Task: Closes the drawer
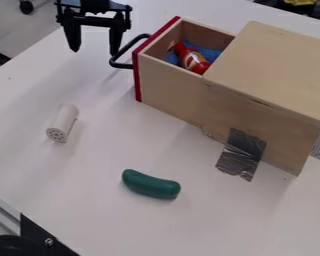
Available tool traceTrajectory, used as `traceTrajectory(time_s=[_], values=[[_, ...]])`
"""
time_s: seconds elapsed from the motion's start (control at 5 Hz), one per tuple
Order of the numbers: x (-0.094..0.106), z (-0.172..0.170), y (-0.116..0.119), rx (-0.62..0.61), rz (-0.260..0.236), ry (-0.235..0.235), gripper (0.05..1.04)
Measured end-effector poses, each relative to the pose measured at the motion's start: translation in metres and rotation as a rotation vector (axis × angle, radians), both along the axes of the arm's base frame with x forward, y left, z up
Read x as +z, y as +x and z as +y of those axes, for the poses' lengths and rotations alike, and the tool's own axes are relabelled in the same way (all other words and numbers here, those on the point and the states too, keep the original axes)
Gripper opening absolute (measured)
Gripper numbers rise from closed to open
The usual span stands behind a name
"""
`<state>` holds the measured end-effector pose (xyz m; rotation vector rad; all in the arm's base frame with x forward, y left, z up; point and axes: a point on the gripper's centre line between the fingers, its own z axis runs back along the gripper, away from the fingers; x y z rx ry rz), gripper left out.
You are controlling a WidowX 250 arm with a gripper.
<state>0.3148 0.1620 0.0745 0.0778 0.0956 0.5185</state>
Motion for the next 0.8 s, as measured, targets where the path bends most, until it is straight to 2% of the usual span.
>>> traceTrajectory(time_s=[0.2, 0.6, 0.8], values=[[-0.014, -0.002, -0.002, -0.004, 0.036, -0.019, 0.999], [-0.024, 0.030, 0.025, -0.232, -0.020, 0.017, 0.999], [-0.026, 0.042, 0.032, -0.266, -0.038, 0.012, 0.999]])
